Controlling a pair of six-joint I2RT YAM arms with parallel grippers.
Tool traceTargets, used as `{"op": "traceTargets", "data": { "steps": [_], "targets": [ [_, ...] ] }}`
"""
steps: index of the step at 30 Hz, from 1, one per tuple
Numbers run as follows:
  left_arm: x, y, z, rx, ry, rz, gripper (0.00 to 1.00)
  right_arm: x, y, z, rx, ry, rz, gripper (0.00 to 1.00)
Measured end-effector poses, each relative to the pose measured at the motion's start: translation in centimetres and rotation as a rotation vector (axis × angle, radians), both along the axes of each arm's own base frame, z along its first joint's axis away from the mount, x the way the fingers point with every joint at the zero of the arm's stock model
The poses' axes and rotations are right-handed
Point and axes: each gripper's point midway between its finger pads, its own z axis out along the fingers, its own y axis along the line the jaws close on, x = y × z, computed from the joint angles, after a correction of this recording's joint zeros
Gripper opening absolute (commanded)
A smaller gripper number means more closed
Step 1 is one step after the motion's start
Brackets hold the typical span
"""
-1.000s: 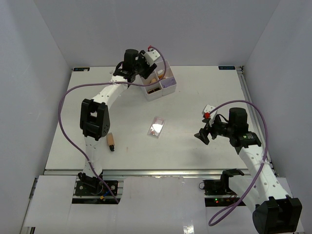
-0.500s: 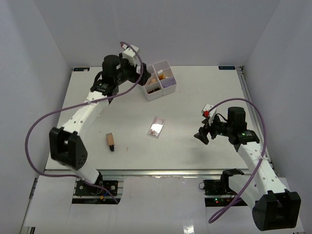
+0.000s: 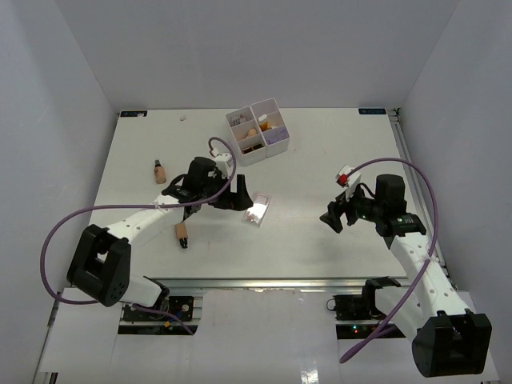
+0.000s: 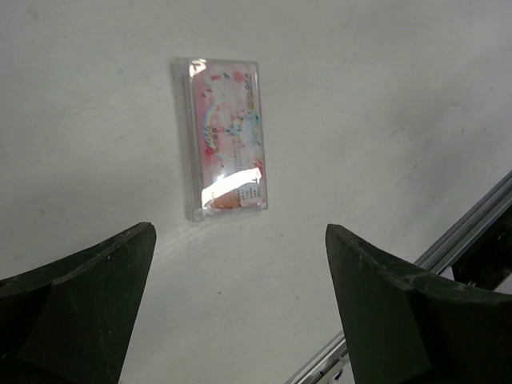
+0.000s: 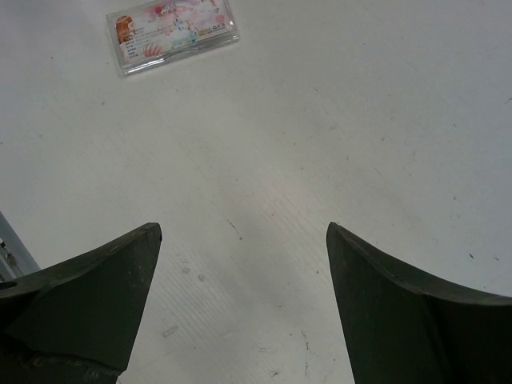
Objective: Organize the makeup
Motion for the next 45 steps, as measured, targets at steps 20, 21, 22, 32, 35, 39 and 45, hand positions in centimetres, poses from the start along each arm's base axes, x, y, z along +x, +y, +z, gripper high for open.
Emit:
{"op": "traceTargets", "data": {
  "steps": [20,21,22,32,35,39,45],
  "targets": [
    [1.2,-5.2,-8.8,0.406,-0.015,0.053,0.98,0.2,-0.6,0.5,0.017,-0.009,-0.028,0.90],
    [1.1,-5.2,-9.0,0.418,-0.016,0.055,0.98,0.2,-0.6,0.5,0.017,-0.009,-0.028,0.90],
    [1.0,-5.2,-9.2,0.430,-0.017,0.056,0.98,0.2,-0.6,0.5,0.017,-0.009,-0.027,0.90],
    [0.6,-5.5,-9.9,0.509,-0.050,0.108,0.70,0.2,-0.7,0.5,0.021,-0.006,-0.031,0.90],
    [0.4,-5.8,-9.8,0.502,-0.051,0.118,0.58,0.2,-0.7,0.5,0.026,-0.003,-0.031,0.90],
    [-0.2,-6.0,-9.7,0.492,-0.062,0.116,0.48,0.0,-0.4,0.6,0.043,0.010,-0.022,0.91],
    [-3.6,-7.8,-8.1,0.418,-0.112,0.035,0.44,0.0,0.9,-0.5,0.111,0.158,0.015,0.90]
  ]
}}
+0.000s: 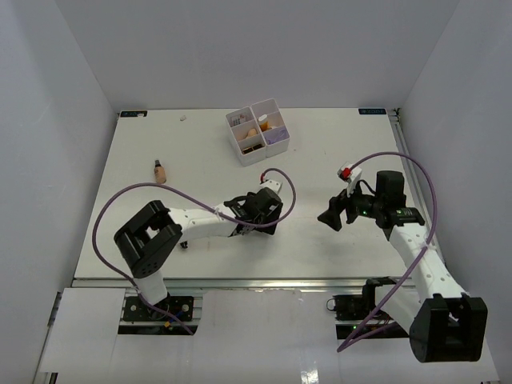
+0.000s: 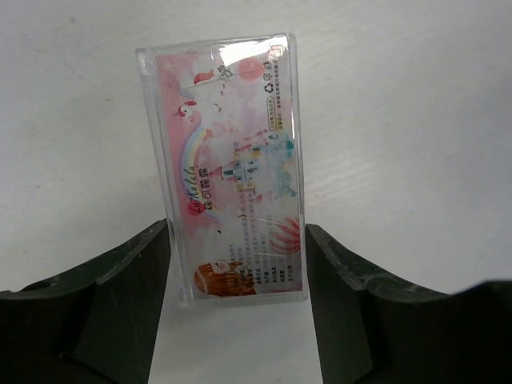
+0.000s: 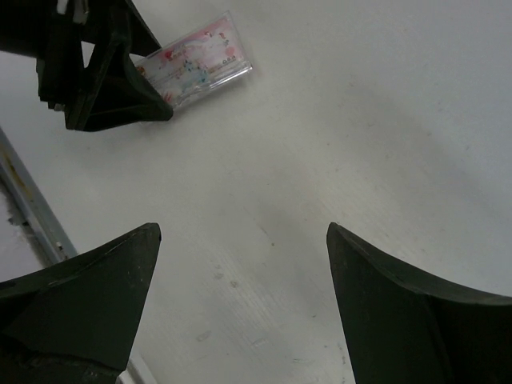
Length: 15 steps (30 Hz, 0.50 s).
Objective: Organize the makeup
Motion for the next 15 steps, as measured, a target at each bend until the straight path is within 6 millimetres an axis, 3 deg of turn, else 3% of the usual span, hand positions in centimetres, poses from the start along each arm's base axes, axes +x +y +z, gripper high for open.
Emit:
{"op": "traceTargets", "data": {
  "steps": [4,9,15],
  "targets": [
    [-2.3,-2.3,3.0,-0.125,-0.049,-0.080,0.44,1.4,0.8,0.5,0.062,0.122,-0.015,0.90],
    [-3.0,-5.7,6.9,-0.289,-0.122,-0.134,0.44,3.0,1.6,2.0,0.128,0.203,-0.051,0.93],
    [-2.9,-7.9,7.3,-0.331,-0.142,-0.159,0.44,3.1,2.3,3.0,0.195,0.290,-0.068,0.98]
  ]
}}
